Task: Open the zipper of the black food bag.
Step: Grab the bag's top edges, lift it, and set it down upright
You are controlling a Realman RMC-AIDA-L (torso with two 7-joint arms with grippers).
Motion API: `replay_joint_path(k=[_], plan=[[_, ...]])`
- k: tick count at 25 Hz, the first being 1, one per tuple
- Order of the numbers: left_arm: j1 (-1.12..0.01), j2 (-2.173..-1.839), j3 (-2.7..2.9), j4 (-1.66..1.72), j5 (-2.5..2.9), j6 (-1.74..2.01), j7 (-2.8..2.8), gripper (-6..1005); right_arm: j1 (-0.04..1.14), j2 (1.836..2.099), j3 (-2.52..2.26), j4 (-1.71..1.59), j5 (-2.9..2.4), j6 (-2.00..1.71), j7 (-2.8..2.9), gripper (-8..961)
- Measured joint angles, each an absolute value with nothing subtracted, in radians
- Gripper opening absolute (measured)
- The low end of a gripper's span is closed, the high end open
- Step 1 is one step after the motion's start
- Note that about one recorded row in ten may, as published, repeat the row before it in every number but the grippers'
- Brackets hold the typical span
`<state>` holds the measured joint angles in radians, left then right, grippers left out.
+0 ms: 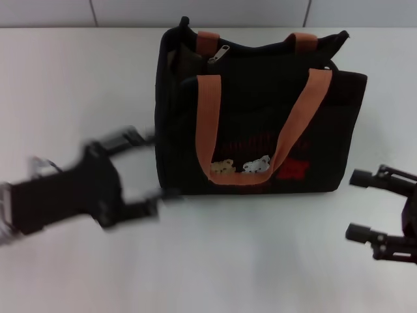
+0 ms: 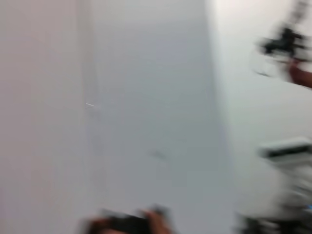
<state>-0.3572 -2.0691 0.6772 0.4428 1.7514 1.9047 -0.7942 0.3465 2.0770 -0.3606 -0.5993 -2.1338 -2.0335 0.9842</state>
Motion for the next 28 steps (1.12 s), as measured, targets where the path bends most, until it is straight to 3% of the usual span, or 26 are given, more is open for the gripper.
replay_joint_path(k=[5,19,28], plan=[[-0.346,-2.072,0.610,0.376,1.648,1.833,-0.744,771,0.339,2.076,-0.329,-0.598,-2.133,-2.030,0.977,813],[-0.472,-2.080,0.619,0.185,1.639,1.650,-0.579,740,0.338,2.077,-0.328,-0.598,-2.132,-2.025,0.977,809],[-0.490,-2.080,0.592,0.144,1.609,1.587,-0.580,720,0.337,2.077,-0.328,-0.597,-2.132,-2.021,0.977,806]])
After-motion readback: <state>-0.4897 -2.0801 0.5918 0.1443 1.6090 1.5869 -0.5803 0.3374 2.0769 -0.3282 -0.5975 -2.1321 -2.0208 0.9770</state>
